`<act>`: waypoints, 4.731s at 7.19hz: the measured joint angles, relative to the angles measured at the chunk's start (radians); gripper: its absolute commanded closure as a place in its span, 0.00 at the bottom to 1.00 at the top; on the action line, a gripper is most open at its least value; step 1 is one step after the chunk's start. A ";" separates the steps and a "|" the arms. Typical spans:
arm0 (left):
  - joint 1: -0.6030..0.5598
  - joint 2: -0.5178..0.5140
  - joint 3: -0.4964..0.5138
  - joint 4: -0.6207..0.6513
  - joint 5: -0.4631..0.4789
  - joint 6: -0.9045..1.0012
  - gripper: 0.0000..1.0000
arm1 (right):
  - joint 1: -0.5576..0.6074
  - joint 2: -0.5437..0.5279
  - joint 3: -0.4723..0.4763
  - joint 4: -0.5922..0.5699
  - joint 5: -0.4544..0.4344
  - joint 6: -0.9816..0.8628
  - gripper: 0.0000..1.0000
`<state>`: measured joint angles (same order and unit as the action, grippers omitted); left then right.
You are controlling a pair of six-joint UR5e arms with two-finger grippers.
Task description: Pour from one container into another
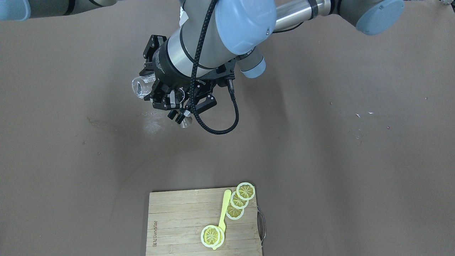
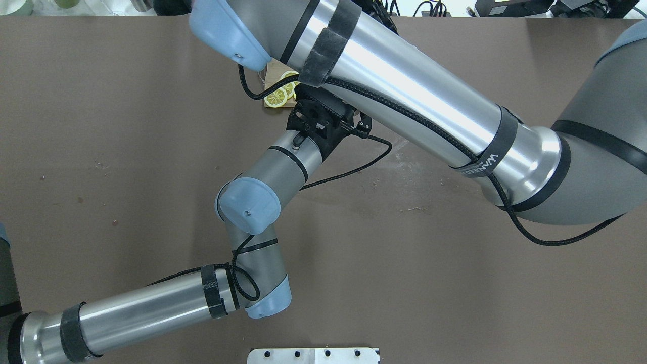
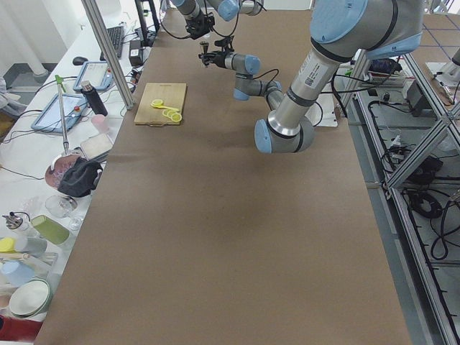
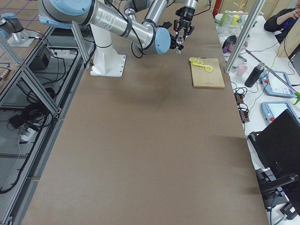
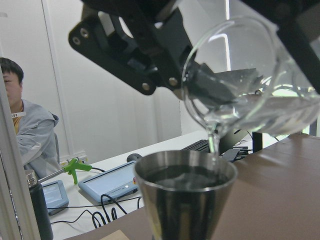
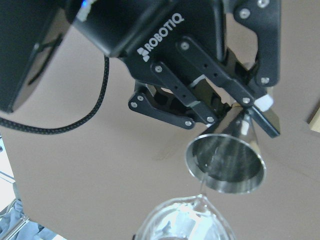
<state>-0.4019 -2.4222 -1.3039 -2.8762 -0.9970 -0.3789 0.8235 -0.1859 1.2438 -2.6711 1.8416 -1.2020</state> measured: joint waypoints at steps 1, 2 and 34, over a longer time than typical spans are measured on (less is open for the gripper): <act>0.000 0.000 0.000 0.000 0.000 0.000 1.00 | 0.011 -0.014 0.030 0.026 0.008 -0.001 1.00; 0.000 0.000 0.000 0.000 0.000 0.000 1.00 | 0.019 -0.038 0.072 0.057 0.017 0.000 1.00; 0.141 1.067 -0.027 -0.441 0.459 -0.629 1.00 | 0.127 -1.057 -0.033 2.406 0.602 0.651 1.00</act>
<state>-0.2613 -1.3547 -1.3307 -3.3174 -0.5385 -1.0080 0.9506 -1.2433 1.2112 -0.2654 2.4436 -0.5512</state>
